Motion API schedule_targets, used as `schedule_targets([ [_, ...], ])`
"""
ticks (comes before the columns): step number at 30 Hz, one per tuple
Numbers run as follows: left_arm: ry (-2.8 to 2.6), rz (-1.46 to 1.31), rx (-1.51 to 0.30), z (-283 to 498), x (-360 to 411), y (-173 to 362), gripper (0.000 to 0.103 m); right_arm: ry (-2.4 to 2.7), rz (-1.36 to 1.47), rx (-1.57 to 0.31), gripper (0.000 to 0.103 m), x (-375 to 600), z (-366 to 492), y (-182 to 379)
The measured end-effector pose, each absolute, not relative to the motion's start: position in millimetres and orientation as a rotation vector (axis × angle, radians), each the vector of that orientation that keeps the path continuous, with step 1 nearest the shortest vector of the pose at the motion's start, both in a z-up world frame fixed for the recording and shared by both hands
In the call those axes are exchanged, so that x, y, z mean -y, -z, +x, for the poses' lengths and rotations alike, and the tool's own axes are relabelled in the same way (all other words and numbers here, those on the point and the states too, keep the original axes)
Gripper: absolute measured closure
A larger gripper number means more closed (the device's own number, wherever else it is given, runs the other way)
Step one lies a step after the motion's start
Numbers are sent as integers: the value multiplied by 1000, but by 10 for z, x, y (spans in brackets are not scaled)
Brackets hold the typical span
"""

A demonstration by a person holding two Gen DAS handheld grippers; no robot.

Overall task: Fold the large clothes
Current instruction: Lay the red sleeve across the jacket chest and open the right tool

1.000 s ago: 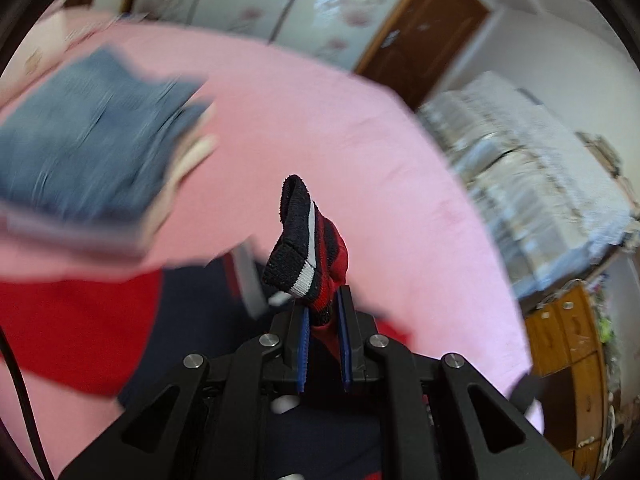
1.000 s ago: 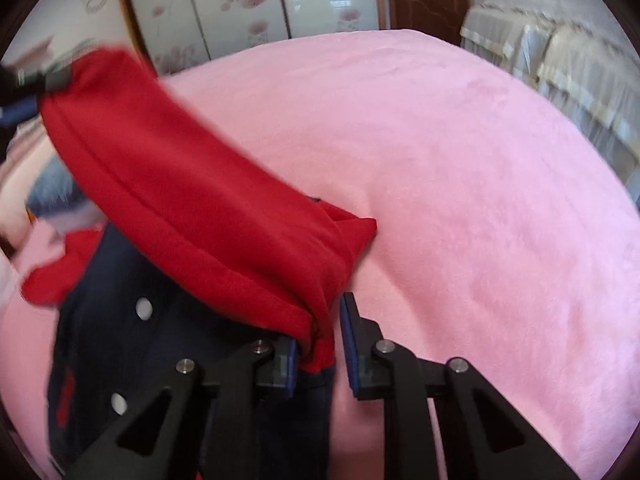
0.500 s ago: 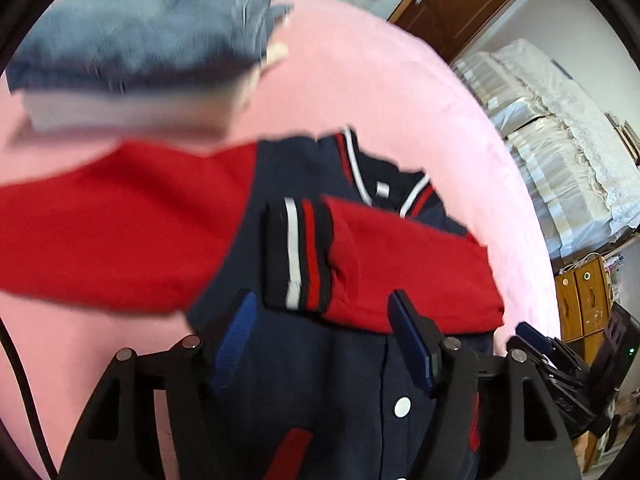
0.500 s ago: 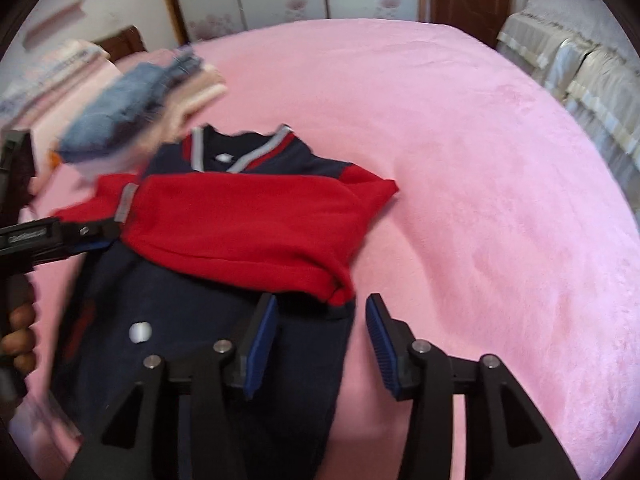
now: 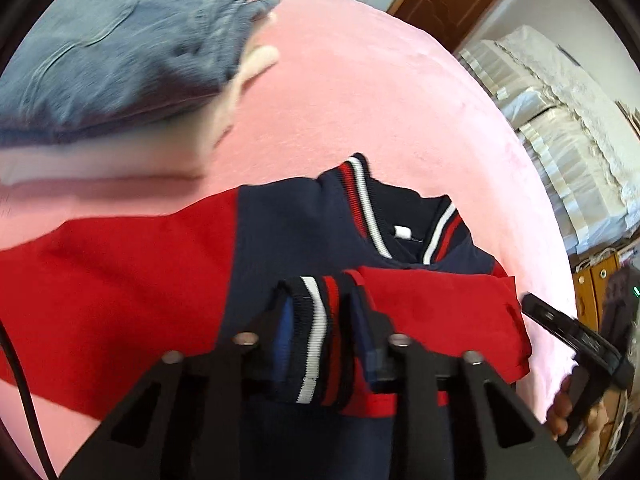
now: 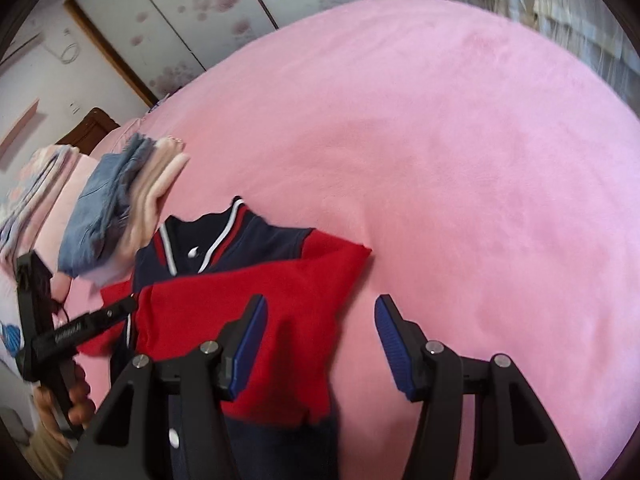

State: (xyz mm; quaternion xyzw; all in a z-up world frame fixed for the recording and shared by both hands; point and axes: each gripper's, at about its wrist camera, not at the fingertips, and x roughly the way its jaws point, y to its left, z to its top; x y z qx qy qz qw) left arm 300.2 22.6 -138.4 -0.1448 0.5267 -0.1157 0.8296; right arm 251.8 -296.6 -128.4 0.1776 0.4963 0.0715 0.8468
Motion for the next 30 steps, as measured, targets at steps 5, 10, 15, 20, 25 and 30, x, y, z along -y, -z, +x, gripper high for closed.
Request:
schedule_targets([
  [5, 243, -268, -1106, 3024, -145, 1379, 93, -166, 391, -1137, 85, 2939, 2779, 1568],
  [10, 165, -225, -1114, 3045, -132, 1515, 95, -134, 276, -920, 96, 3008, 2644, 1272],
  [15, 151, -221, -1121, 3034, -135, 1582, 95, -81, 189, -1040, 96, 2965, 2682, 1579],
  [20, 108, -182, -1085, 2886, -142, 1261, 85, -78, 239, -961, 92, 2987, 2492, 1209],
  [25, 167, -238, -908, 2639, 80, 896, 38, -146, 205, -884, 92, 2731, 2254, 897],
  [30, 249, -211, -974, 2699, 508, 953, 36, -288, 146, -917, 92, 2080, 2182, 960],
])
